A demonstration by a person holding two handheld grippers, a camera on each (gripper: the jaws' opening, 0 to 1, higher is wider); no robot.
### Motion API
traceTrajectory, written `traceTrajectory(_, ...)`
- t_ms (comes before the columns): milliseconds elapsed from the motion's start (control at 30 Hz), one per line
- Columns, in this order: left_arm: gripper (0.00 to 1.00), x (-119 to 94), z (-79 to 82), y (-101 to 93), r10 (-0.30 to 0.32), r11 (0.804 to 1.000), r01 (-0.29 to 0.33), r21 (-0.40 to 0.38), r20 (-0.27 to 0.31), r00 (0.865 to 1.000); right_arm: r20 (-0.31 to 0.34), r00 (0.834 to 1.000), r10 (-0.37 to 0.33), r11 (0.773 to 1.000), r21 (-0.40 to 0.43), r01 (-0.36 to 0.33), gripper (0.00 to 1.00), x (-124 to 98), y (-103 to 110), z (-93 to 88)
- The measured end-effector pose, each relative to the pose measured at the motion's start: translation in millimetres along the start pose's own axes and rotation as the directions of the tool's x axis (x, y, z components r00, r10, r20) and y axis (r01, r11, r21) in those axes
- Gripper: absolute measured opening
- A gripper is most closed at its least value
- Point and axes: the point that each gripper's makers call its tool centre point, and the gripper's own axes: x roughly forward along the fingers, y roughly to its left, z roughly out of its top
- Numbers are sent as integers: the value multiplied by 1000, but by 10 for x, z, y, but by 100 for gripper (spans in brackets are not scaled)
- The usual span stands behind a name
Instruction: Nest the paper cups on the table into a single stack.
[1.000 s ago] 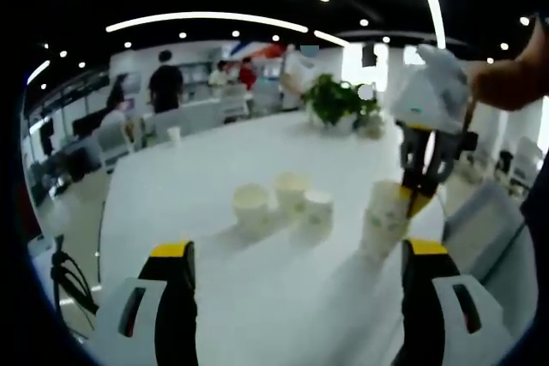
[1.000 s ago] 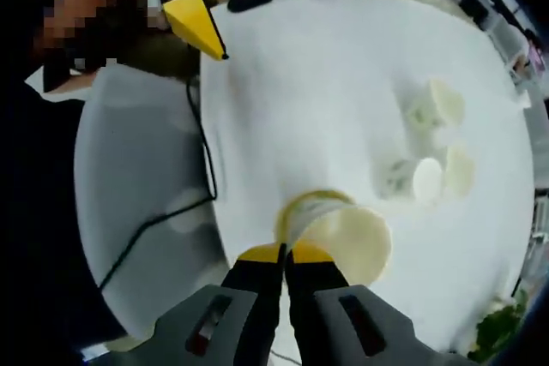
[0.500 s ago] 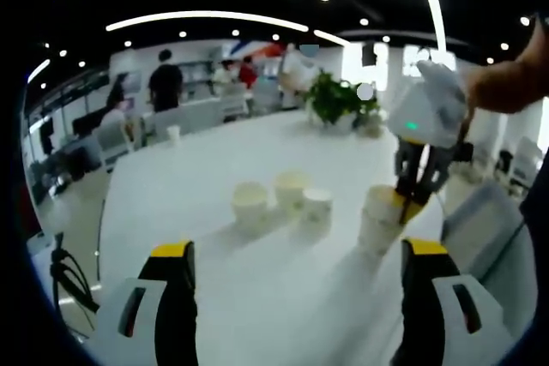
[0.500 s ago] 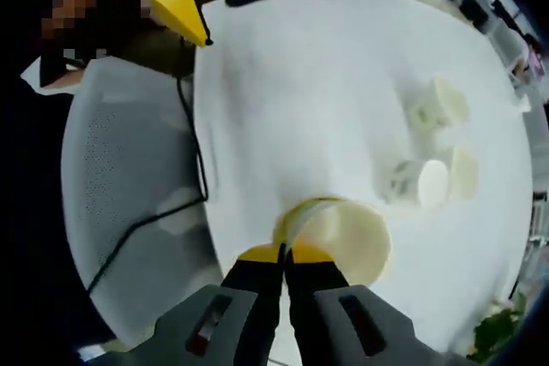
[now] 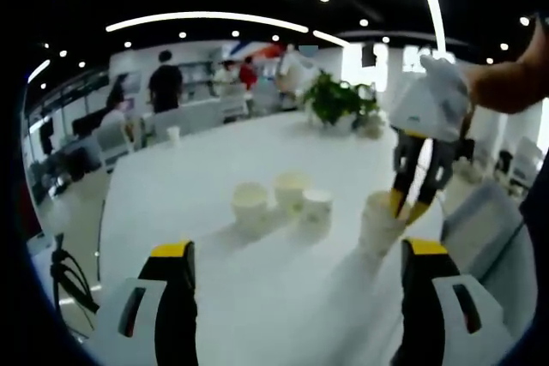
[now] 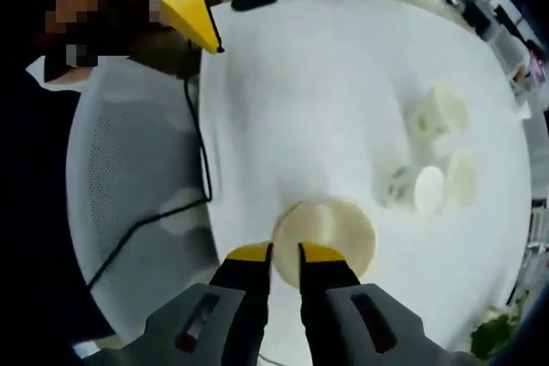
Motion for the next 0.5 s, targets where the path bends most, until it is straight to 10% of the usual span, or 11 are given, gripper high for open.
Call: traceTrajectory(500,98,5,58,-6,-13,1000,13,-6,12,1000,254,963,-85,994,83,66,33,-536,-306,138)
